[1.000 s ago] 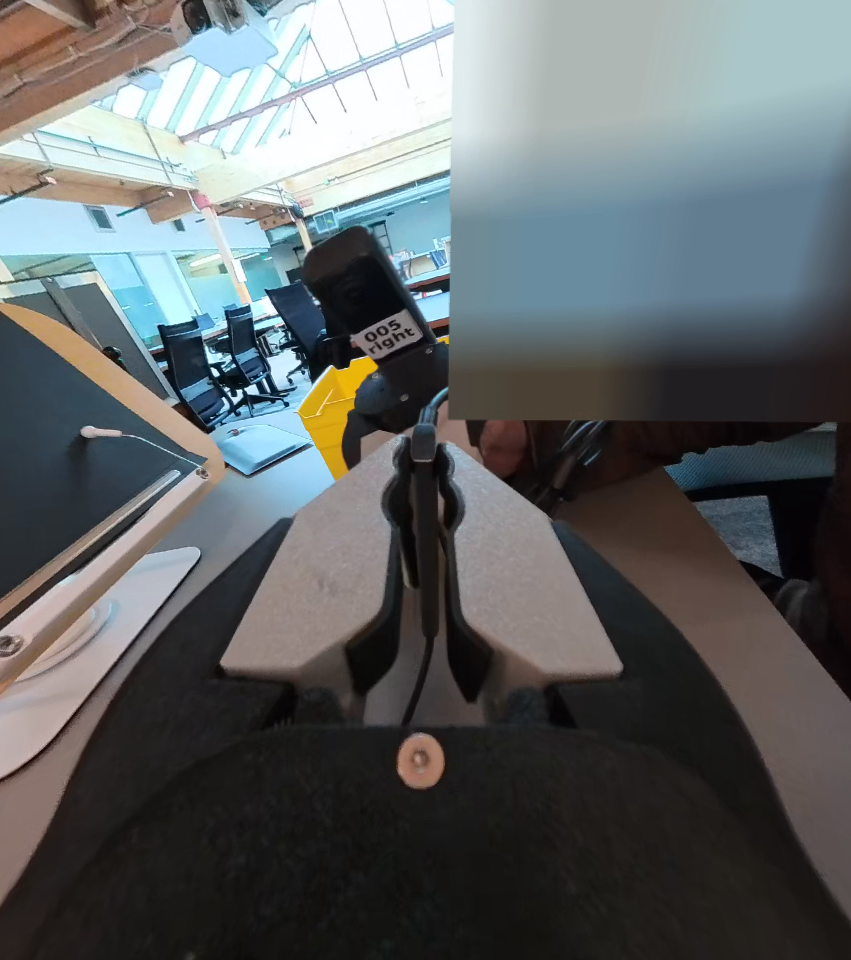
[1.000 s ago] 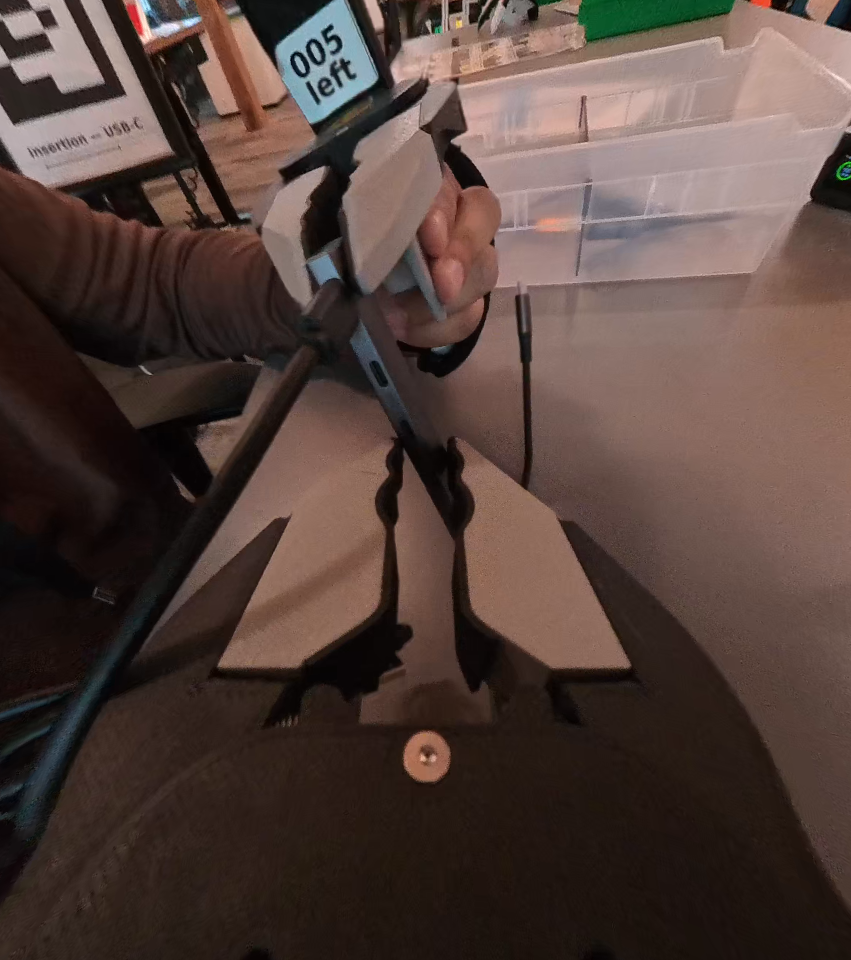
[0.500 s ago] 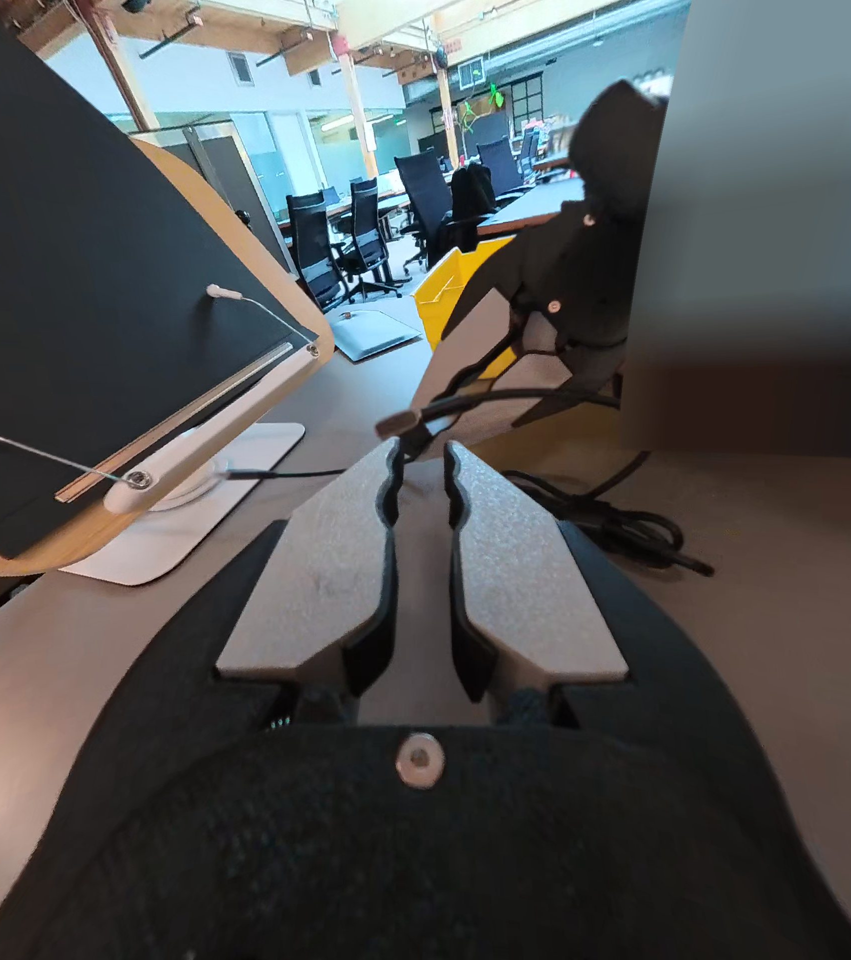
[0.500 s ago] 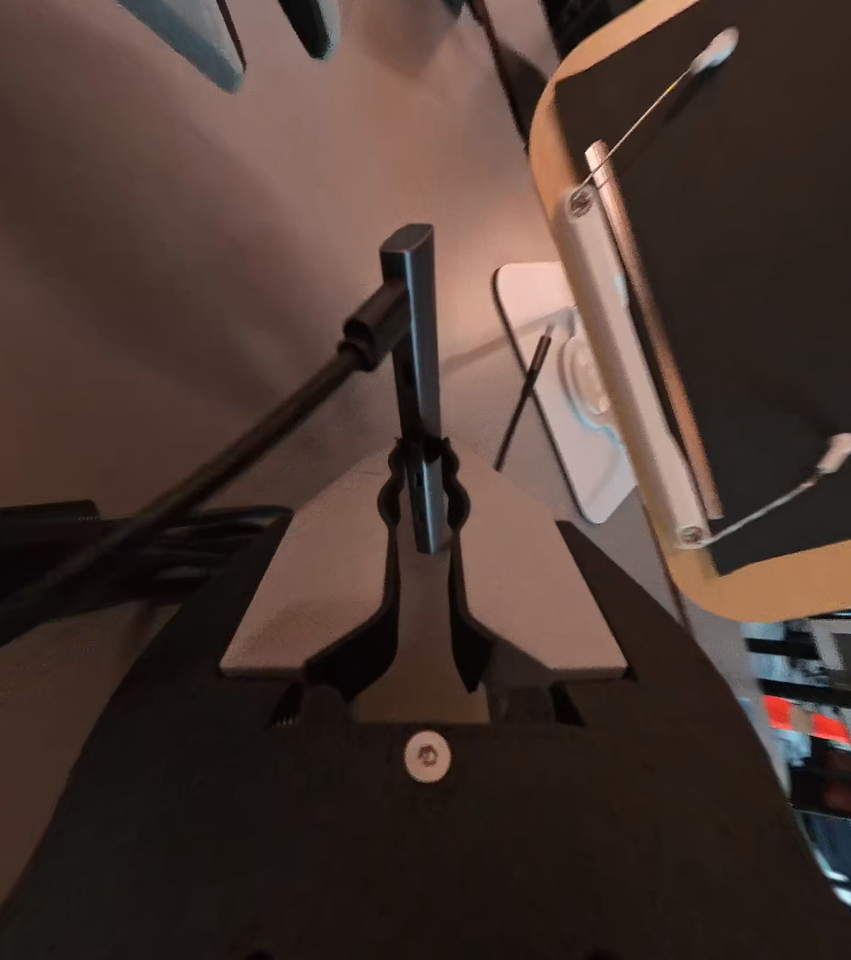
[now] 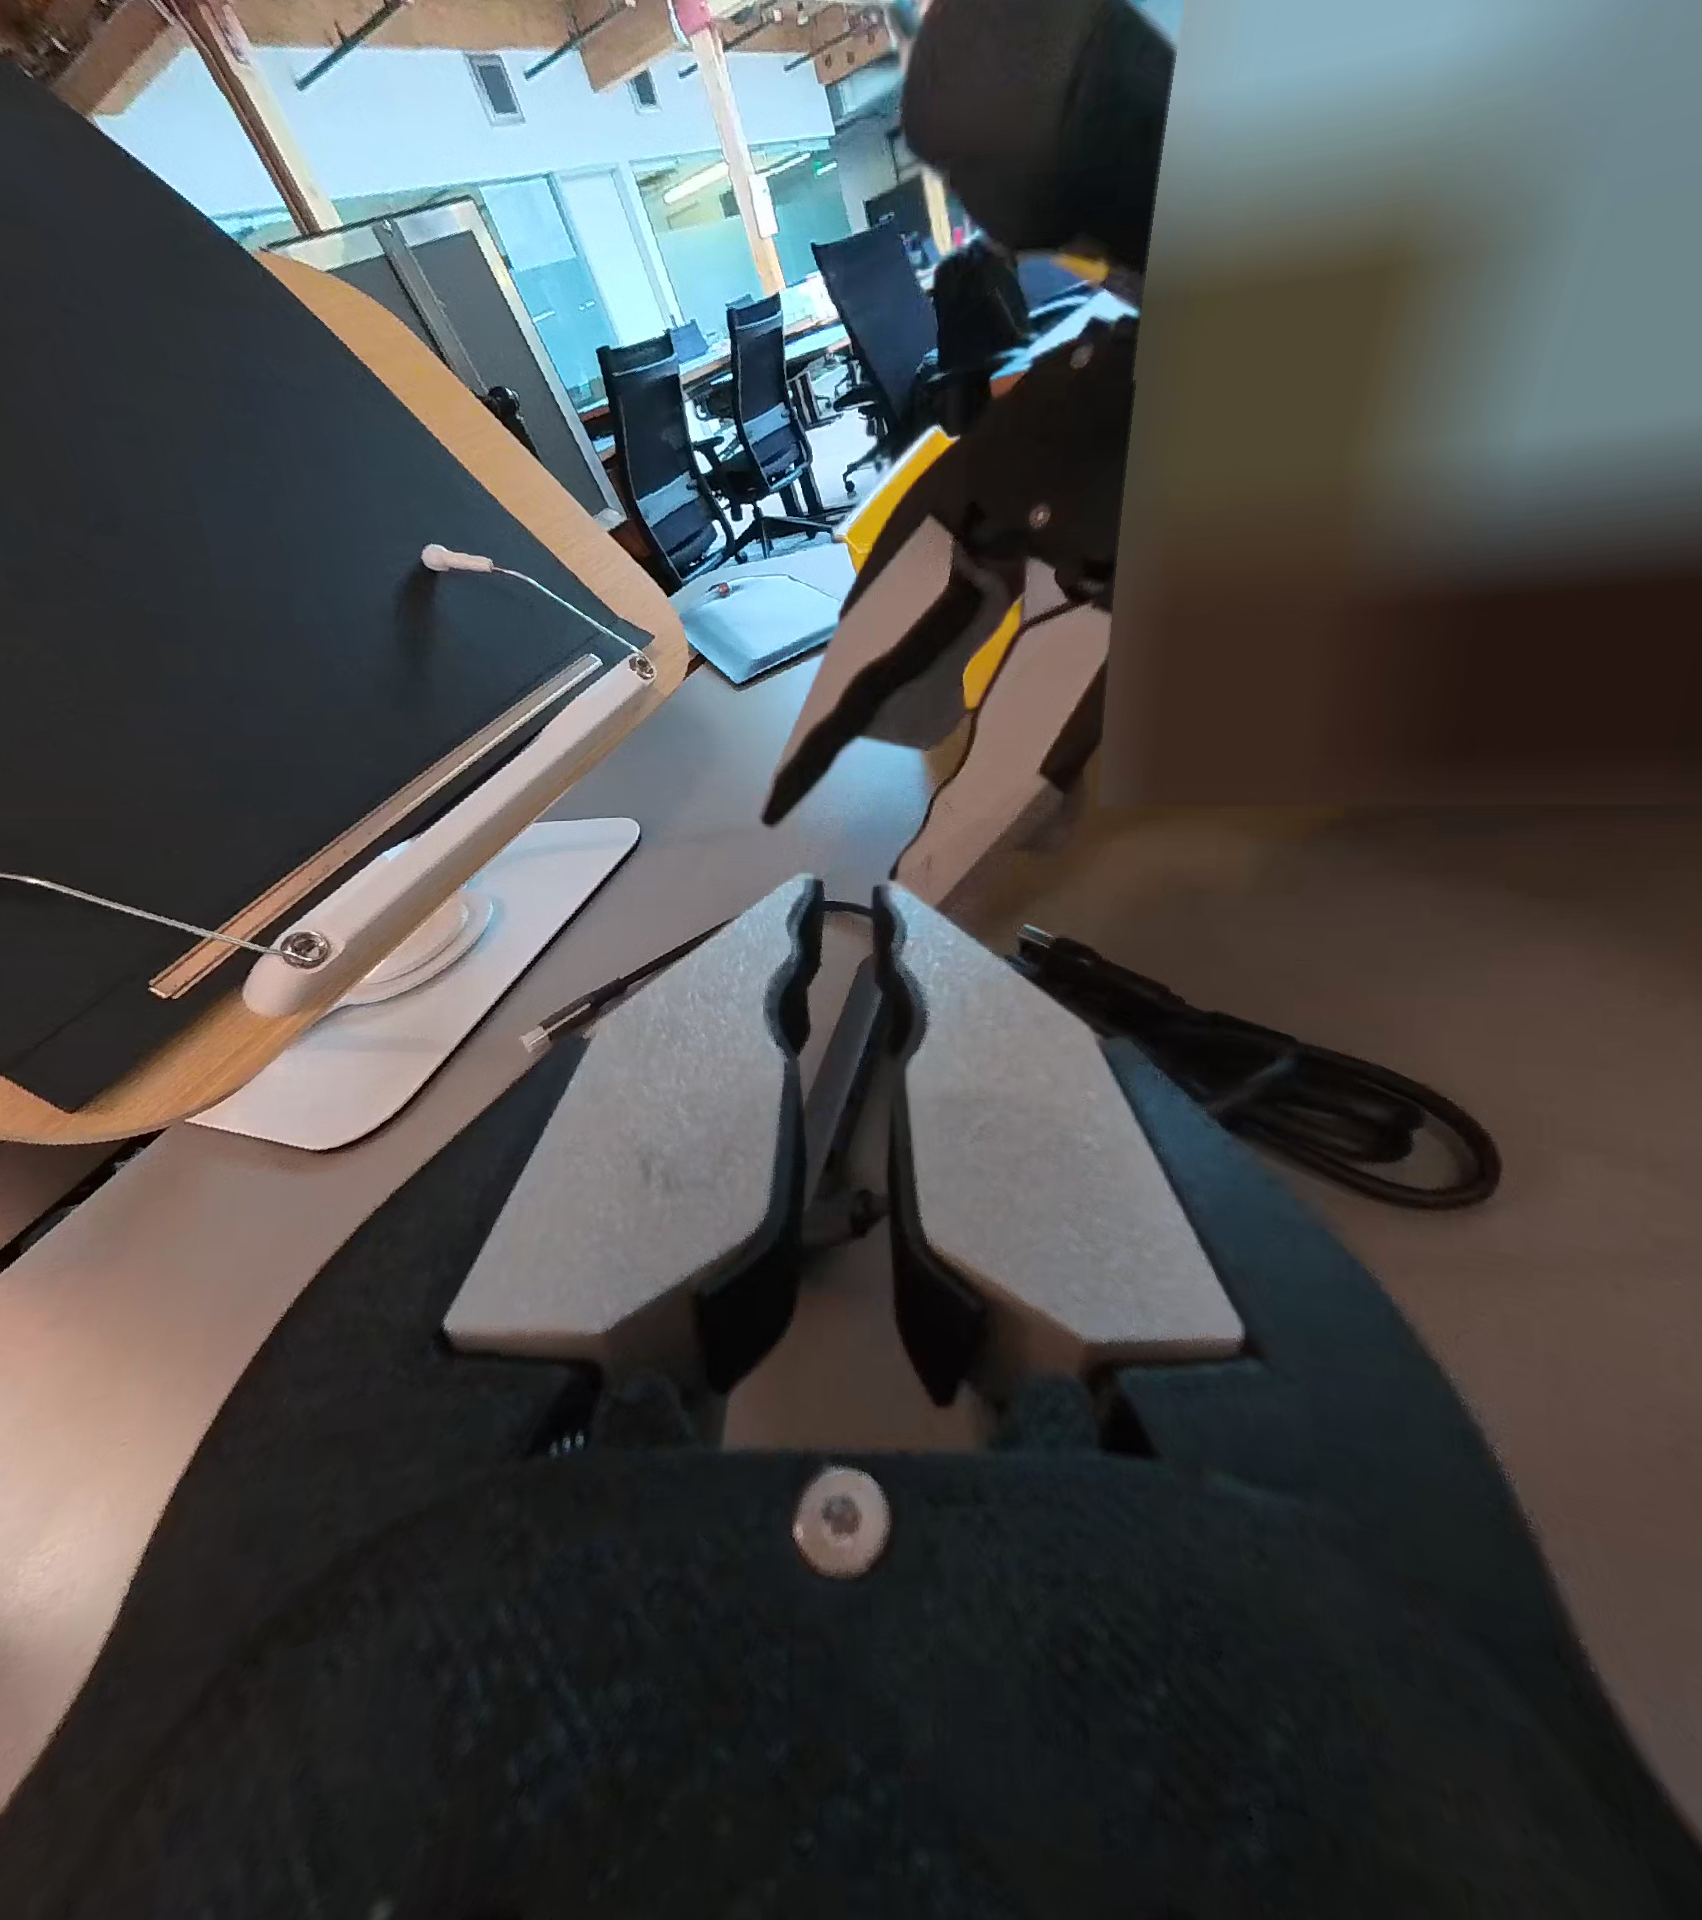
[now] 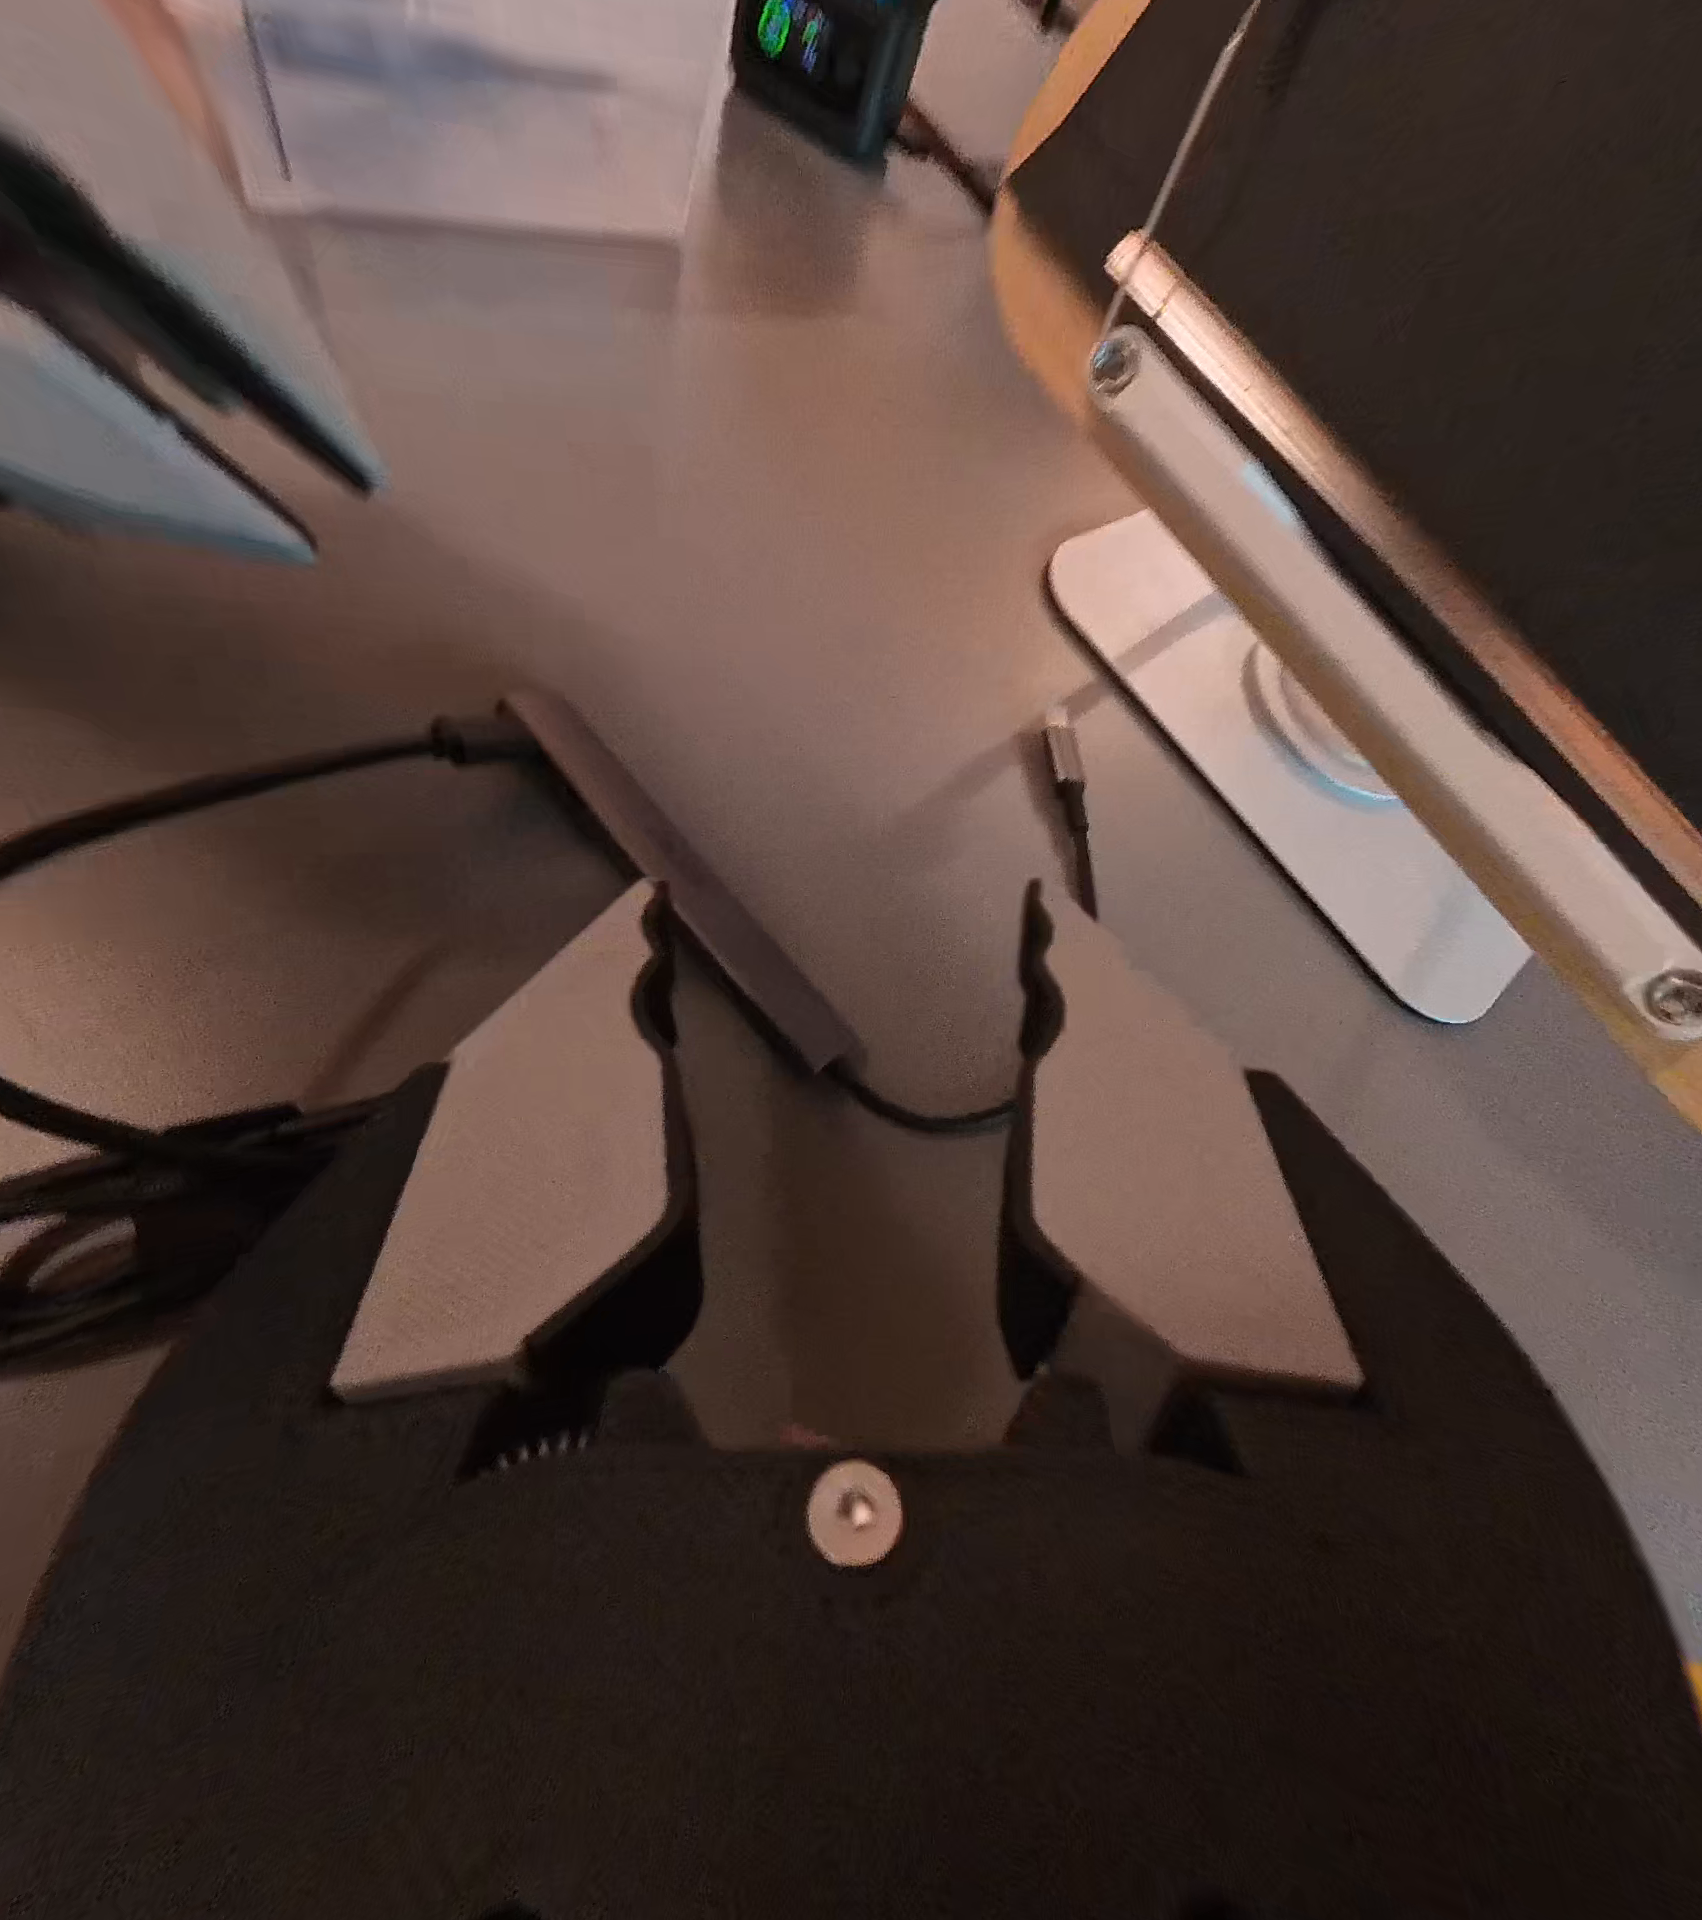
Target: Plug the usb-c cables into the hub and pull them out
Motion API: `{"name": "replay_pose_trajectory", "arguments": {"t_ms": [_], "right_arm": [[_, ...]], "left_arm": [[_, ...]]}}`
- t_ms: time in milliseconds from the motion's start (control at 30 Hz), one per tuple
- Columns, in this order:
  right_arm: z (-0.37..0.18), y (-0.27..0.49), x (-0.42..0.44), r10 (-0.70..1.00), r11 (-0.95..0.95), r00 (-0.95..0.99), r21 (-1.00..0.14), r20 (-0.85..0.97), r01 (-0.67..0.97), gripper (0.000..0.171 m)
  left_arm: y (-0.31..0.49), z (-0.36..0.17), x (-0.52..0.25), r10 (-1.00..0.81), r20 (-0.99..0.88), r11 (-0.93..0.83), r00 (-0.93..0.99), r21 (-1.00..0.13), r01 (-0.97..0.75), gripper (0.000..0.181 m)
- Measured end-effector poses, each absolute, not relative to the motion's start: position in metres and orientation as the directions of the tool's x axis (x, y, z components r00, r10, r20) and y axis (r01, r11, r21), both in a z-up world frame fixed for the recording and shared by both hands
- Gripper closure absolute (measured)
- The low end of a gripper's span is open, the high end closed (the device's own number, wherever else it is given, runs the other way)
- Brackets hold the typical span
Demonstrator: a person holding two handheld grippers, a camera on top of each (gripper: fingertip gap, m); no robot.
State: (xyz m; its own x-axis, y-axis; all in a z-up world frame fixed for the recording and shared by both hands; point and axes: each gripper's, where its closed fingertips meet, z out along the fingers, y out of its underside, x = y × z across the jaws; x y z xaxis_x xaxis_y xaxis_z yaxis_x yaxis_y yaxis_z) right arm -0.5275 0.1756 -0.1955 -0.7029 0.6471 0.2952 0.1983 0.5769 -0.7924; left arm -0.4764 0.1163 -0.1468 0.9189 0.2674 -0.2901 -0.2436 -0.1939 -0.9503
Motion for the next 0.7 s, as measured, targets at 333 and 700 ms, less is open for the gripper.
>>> {"name": "replay_pose_trajectory", "arguments": {"t_ms": [333, 700], "right_arm": [[-0.174, 0.174, -0.536, 0.732, 0.393, -0.660, -0.896, 0.168, 0.208, 0.061], [-0.195, 0.160, -0.539, 0.728, 0.402, -0.658, -0.897, 0.191, 0.185, 0.083]], "left_arm": [[0.121, -0.169, -0.485, 0.294, -0.370, -0.328, 0.881, -0.905, -0.271, 0.181], [0.113, -0.169, -0.466, 0.313, -0.409, -0.343, 0.857, -0.890, -0.299, 0.181]]}}
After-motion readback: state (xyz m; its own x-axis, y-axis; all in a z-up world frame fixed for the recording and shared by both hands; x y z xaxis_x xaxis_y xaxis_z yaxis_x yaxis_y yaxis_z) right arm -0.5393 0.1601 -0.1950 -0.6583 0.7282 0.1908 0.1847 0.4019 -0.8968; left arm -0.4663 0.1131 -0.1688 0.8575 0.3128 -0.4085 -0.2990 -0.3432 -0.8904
